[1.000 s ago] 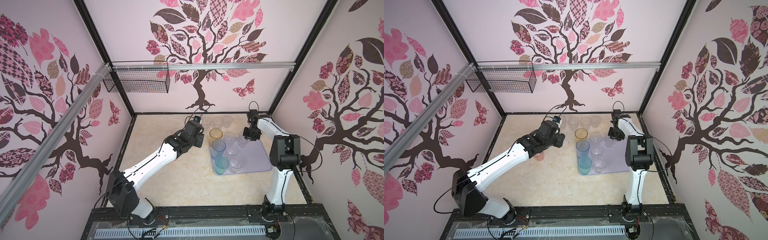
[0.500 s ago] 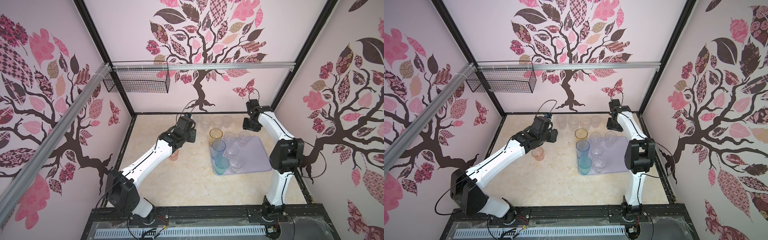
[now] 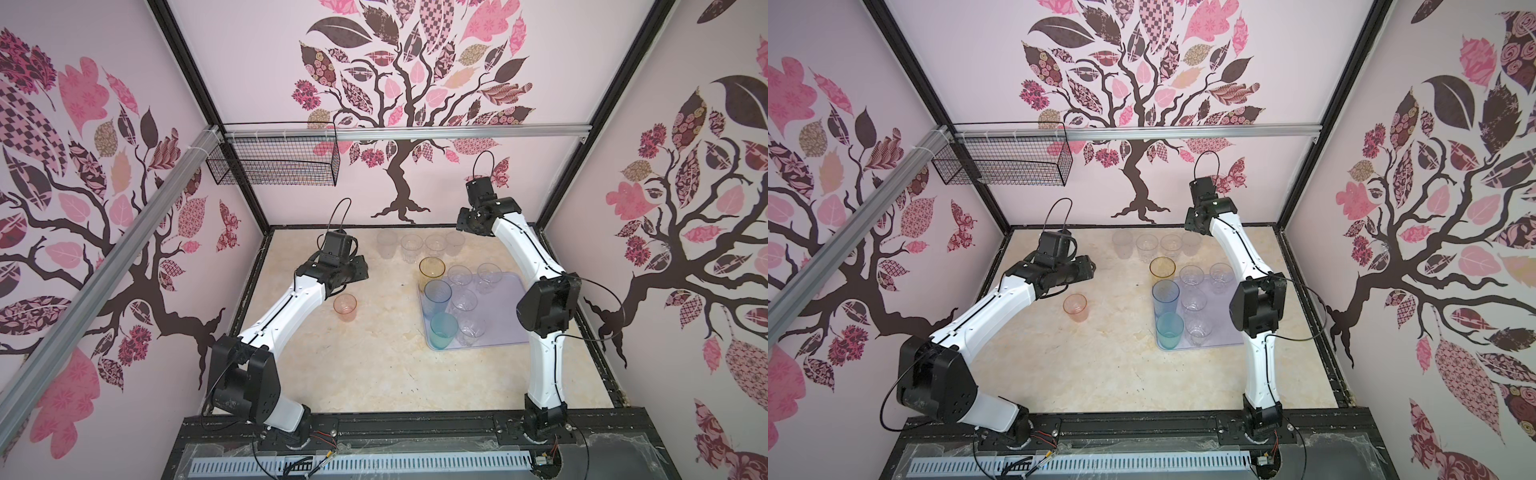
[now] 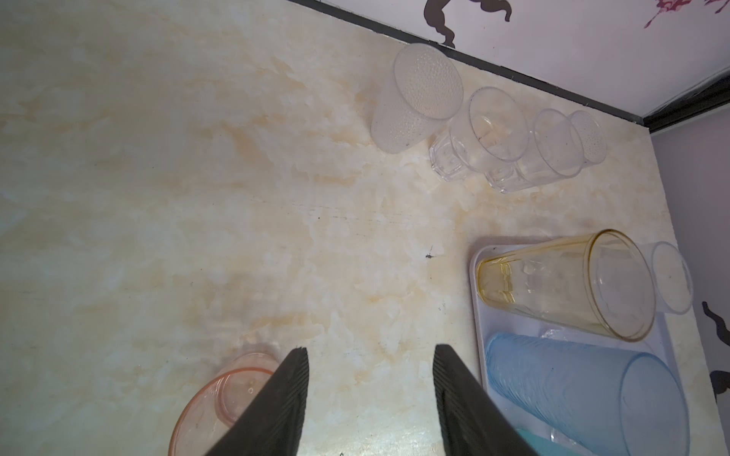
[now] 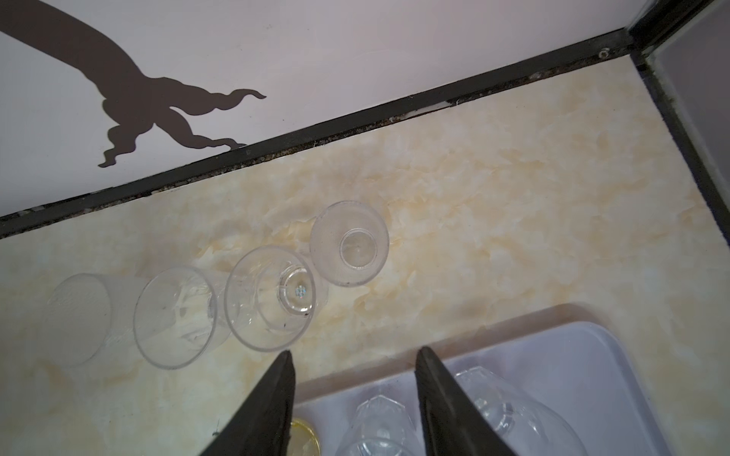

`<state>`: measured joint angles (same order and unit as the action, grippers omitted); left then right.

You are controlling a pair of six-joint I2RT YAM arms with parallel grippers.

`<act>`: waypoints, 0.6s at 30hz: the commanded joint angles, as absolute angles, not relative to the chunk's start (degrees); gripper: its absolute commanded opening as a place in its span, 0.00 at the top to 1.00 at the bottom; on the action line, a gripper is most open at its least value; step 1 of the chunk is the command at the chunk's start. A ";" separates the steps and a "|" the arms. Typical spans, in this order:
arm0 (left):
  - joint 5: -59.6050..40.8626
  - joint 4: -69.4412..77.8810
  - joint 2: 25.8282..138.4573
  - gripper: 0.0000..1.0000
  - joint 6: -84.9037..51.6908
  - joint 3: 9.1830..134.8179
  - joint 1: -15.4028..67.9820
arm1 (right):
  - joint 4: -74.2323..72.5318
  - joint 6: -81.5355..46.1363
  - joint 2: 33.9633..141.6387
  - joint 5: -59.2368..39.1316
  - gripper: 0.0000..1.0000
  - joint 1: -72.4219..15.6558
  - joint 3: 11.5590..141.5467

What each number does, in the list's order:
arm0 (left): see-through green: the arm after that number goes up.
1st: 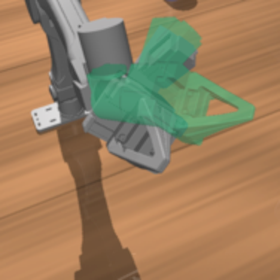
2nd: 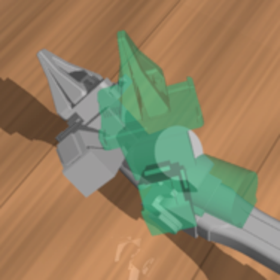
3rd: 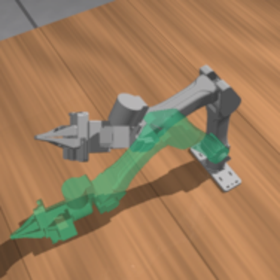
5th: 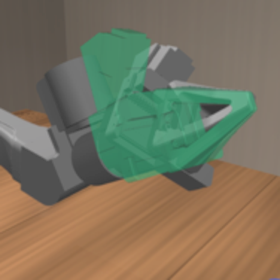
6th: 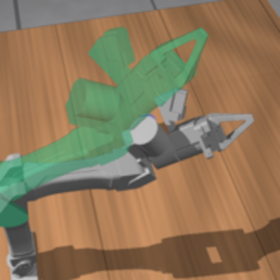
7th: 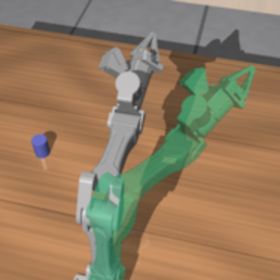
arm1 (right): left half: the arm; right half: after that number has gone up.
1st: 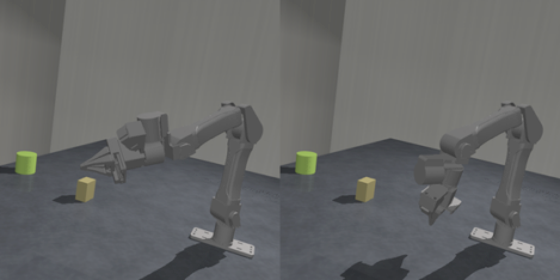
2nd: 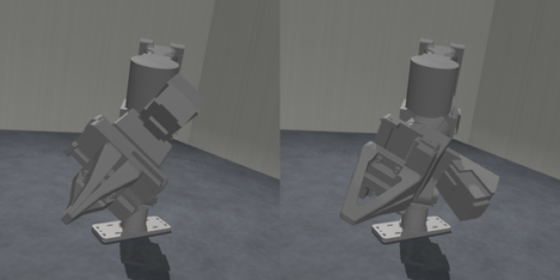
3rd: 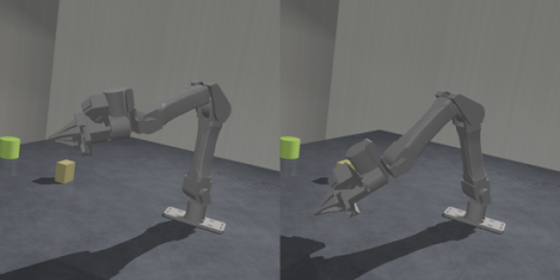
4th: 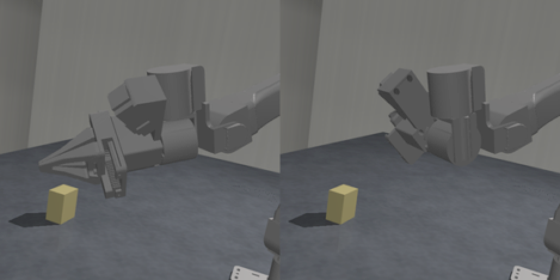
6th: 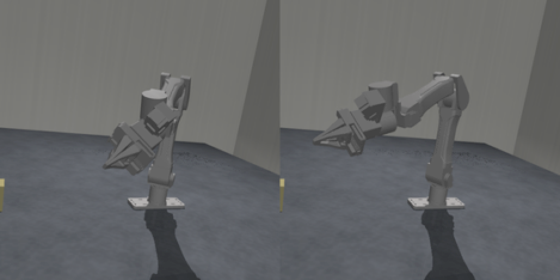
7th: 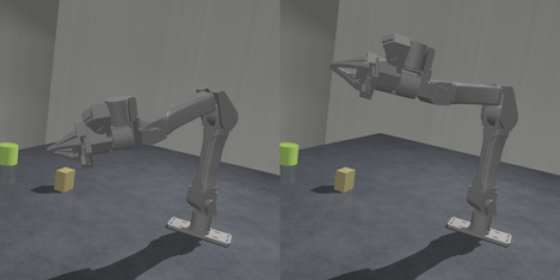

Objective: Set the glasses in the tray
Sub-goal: 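Open and raise the right gripper while the left gripper returns above the pink glass, then move the right gripper to a clear glass by the back wall and grasp it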

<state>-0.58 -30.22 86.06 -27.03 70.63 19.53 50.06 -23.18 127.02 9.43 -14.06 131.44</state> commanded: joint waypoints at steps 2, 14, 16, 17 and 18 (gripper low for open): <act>-1.11 -28.80 85.87 0.46 -26.47 68.46 19.60 | 48.92 -24.59 131.93 2.50 0.48 -15.78 135.42; -1.87 -27.93 88.77 0.46 -25.53 68.28 19.68 | 44.25 -19.08 140.99 -0.32 0.46 -23.57 143.28; -1.94 -27.69 88.84 0.46 -25.59 68.08 19.71 | 43.96 -18.76 143.58 -0.77 0.45 -24.45 144.99; -2.05 -27.65 88.86 0.46 -25.71 68.03 19.74 | 43.59 -18.56 144.12 -1.09 0.46 -24.96 145.62; -2.02 -27.54 88.86 0.46 -25.71 67.89 19.77 | 43.22 -18.31 144.46 -1.37 0.45 -25.39 145.88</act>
